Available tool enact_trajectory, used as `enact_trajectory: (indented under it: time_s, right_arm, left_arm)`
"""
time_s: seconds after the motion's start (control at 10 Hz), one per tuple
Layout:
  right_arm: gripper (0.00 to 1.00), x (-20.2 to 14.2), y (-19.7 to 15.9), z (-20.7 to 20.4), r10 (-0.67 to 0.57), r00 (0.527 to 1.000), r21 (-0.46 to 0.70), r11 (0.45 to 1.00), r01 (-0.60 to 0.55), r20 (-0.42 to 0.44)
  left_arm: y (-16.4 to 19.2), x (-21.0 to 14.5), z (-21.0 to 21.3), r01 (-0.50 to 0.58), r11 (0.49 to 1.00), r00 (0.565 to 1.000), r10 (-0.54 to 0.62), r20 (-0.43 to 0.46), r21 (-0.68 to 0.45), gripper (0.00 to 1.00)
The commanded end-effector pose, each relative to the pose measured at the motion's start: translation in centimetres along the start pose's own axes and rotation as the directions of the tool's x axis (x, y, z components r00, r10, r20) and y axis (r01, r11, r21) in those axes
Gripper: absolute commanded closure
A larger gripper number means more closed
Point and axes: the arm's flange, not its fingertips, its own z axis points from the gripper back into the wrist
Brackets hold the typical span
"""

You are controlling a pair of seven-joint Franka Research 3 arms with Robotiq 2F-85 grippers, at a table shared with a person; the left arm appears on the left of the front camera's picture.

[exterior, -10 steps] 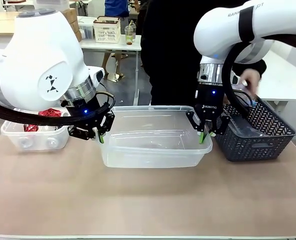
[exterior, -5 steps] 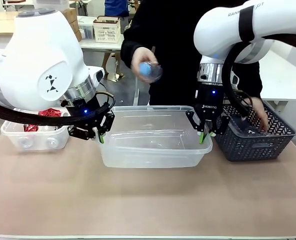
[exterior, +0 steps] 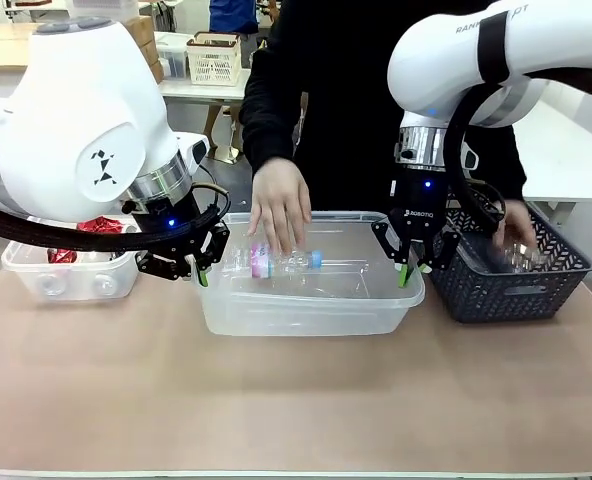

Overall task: Sort the waste into each basket.
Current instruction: Offer the picked Organizing box to the human.

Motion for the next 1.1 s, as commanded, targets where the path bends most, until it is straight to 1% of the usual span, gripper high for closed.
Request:
enact_trajectory:
  time_s: [0.0, 1.0]
  right_arm:
    - [1.00, -0.63, 0.06, 0.15, -0.015, 1.000, 0.004, 1.000, 0.015, -0.013]
    - [1.00, -0.63, 0.06, 0.15, -0.015, 1.000, 0.004, 1.000, 0.015, -0.013]
  left_arm:
    - [0.33, 0.45, 0.33, -0.042, 0.999, 0.999, 0.042, 0.020, -0.008, 1.00]
    - [0.33, 0.45, 0.33, -0.042, 0.999, 0.999, 0.042, 0.020, -0.008, 1.00]
